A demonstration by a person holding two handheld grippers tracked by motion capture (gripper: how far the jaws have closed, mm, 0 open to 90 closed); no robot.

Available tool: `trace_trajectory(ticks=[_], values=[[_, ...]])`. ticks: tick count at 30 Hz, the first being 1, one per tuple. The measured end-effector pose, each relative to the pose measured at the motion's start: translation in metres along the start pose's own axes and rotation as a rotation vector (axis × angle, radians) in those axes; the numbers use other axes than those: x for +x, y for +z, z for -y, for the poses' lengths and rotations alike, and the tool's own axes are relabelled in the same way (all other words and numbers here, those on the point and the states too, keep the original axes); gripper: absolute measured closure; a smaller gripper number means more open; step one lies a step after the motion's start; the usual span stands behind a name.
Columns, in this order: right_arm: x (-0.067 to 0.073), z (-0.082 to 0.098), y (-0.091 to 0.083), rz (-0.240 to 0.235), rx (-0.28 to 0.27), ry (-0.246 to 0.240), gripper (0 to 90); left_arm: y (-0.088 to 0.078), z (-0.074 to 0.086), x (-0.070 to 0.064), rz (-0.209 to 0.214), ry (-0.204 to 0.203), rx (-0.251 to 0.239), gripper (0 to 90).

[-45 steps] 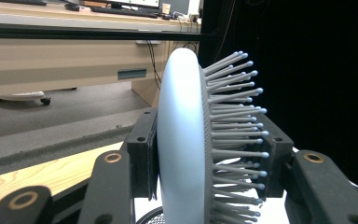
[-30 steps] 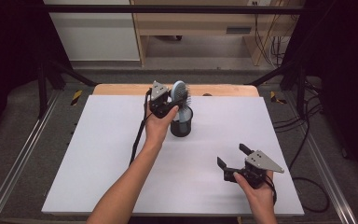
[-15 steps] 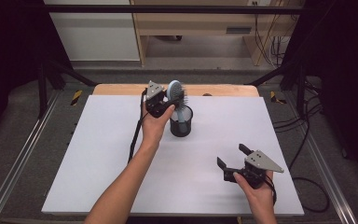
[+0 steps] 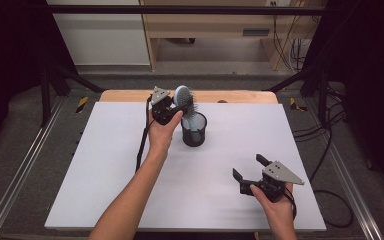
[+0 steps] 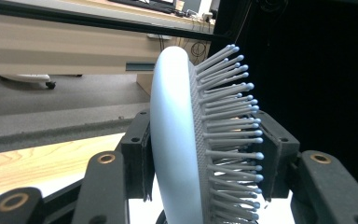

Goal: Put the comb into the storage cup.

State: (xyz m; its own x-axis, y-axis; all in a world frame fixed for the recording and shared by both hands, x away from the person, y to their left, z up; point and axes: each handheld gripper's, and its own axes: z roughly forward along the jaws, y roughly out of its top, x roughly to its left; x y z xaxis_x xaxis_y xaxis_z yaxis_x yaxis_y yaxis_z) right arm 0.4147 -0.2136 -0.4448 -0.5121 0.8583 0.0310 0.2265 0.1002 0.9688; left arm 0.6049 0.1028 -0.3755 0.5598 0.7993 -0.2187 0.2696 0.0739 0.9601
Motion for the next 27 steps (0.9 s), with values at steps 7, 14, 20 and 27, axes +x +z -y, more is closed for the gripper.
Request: trace_trajectory(ticks=[7,14,20,27], values=[[0.000,0.000,0.000,-0.001,0.001,-0.002,4.6,-0.003,0.001,0.009,-0.005,-0.054,-0.002,47.0],[0.001,0.000,0.001,-0.004,0.004,-0.004,4.6,-0.007,0.003,0.018,-0.003,-0.082,0.002,46.5],[0.001,0.001,0.001,-0.004,0.006,-0.002,4.6,-0.007,0.003,0.021,-0.011,-0.097,0.007,45.5],[0.001,0.001,0.001,-0.004,0.006,-0.003,4.6,-0.008,0.004,0.026,-0.017,-0.114,0.014,44.1]])
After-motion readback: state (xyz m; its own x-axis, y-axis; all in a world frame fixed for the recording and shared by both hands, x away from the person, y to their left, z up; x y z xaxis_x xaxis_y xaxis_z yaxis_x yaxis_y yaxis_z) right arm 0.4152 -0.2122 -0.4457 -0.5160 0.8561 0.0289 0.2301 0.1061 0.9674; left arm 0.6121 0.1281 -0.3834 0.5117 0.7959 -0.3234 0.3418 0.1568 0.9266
